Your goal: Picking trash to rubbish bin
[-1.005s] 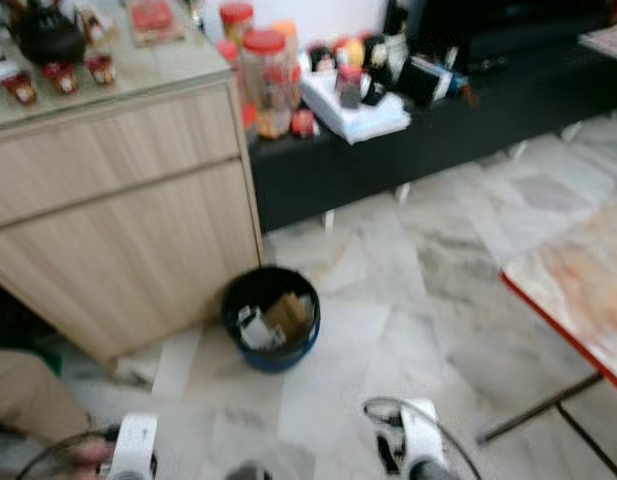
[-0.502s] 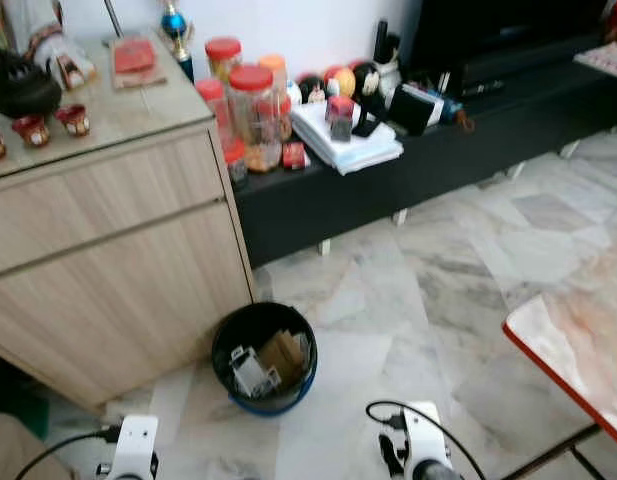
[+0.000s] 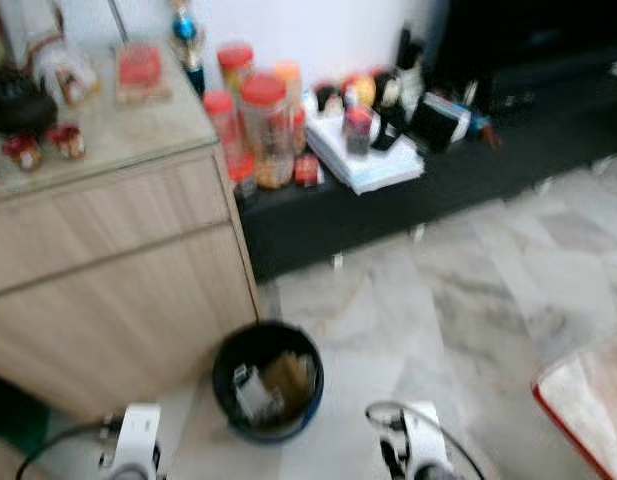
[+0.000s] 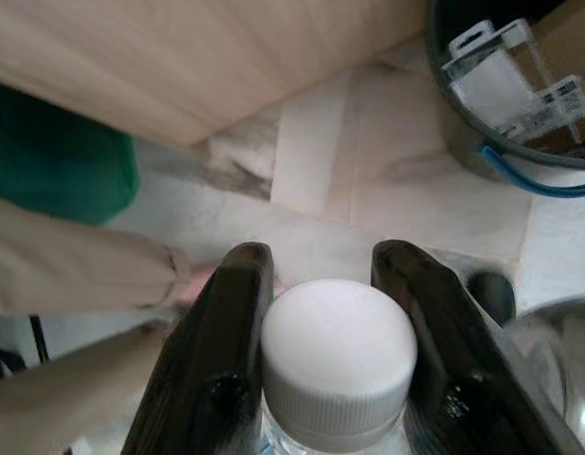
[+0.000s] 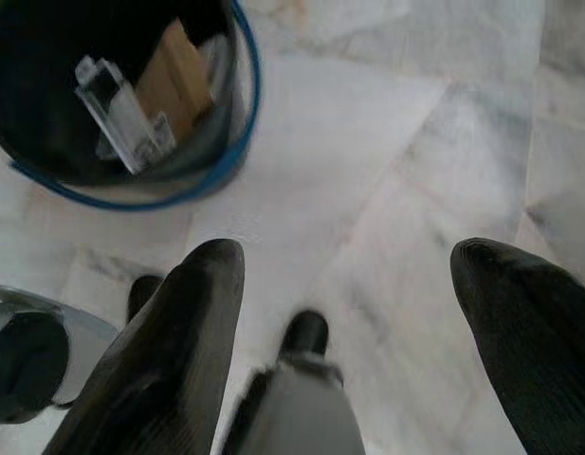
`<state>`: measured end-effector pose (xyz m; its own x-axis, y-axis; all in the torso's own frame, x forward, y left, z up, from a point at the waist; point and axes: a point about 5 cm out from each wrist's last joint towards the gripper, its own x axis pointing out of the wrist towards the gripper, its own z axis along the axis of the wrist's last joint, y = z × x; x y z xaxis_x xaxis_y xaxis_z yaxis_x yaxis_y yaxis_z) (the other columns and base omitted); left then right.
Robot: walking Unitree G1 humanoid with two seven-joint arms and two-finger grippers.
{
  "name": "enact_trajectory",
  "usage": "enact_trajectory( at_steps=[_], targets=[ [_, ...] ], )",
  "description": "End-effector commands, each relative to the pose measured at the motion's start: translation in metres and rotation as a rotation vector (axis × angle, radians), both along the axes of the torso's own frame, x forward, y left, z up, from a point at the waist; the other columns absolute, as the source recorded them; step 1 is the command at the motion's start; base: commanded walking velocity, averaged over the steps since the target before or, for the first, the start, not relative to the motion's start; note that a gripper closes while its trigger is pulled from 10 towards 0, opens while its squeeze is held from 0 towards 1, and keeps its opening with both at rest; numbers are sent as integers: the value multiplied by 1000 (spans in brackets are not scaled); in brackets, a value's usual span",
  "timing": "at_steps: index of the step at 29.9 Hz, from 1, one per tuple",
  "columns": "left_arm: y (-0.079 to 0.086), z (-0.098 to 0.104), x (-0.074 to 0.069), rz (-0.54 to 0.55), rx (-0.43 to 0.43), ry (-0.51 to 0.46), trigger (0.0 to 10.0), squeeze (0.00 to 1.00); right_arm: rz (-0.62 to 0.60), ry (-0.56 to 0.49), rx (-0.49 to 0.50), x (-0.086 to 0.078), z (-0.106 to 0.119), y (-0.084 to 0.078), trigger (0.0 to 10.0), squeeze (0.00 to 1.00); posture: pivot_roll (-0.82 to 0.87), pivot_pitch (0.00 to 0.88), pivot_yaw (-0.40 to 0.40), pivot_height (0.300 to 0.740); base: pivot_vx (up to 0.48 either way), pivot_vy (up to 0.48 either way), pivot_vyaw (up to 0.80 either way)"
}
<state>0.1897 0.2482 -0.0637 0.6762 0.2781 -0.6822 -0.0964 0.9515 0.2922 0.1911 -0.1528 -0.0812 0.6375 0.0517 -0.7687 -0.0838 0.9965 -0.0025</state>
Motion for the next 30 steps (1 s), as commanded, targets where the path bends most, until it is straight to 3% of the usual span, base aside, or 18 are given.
enact_trajectory(
  at_steps=[1, 12, 20, 23, 26, 30],
  targets=[
    [10, 0, -5, 8, 31, 24, 10000, 0, 5, 8, 26, -1, -1, 10, 10000, 0, 144, 119, 27, 740, 382, 0, 0],
    [5, 9, 14, -17, 29, -32, 10000, 0, 27, -24, 30, 10, 5, 14, 10000, 0, 138, 120, 26, 740, 383, 0, 0],
    [-6, 22, 38, -66, 9, -114, 10000, 0, 43, -64, 53, 21, 12, 18, 10000, 0, 135, 122, 20, 740, 218, 0, 0],
    [-34, 38, 70, -197, -58, -198, 10000, 0, 121, -139, 107, 44, 27, 32, 10000, 0, 125, 125, 15, 740, 0, 0, 0],
    [-51, 55, 91, -253, -68, -295, 10000, 0, 163, -192, 165, 59, 39, 41, 10000, 0, 116, 125, 10, 740, 0, 0, 0],
    [-64, 69, 106, -291, -81, -372, 10000, 0, 214, -226, 208, 70, 49, 50, 10000, 0, 110, 124, 3, 740, 0, 0, 0]
  ],
)
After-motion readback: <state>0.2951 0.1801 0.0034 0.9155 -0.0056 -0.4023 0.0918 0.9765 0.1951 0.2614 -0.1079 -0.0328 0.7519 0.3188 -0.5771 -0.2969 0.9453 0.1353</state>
